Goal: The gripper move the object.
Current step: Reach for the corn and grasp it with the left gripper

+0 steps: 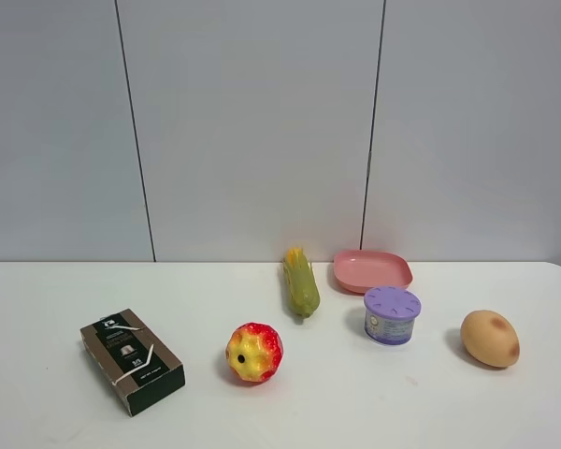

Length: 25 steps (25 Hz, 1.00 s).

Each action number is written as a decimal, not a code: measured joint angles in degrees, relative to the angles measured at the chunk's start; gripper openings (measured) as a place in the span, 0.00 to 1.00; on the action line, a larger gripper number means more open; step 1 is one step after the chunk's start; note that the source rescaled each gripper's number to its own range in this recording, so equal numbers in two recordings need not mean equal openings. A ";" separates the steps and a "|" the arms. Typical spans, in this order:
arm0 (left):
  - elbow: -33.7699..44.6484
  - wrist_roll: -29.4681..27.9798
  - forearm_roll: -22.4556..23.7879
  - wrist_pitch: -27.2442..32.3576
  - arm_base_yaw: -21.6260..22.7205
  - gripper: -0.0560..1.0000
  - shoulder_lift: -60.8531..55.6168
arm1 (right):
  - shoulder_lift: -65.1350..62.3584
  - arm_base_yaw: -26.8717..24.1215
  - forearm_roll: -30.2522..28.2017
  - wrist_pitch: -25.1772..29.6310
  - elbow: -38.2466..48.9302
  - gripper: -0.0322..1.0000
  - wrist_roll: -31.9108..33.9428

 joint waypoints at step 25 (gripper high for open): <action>-44.63 3.26 -7.75 2.35 -18.57 0.98 70.40 | 0.00 0.00 0.00 0.00 0.00 1.00 0.00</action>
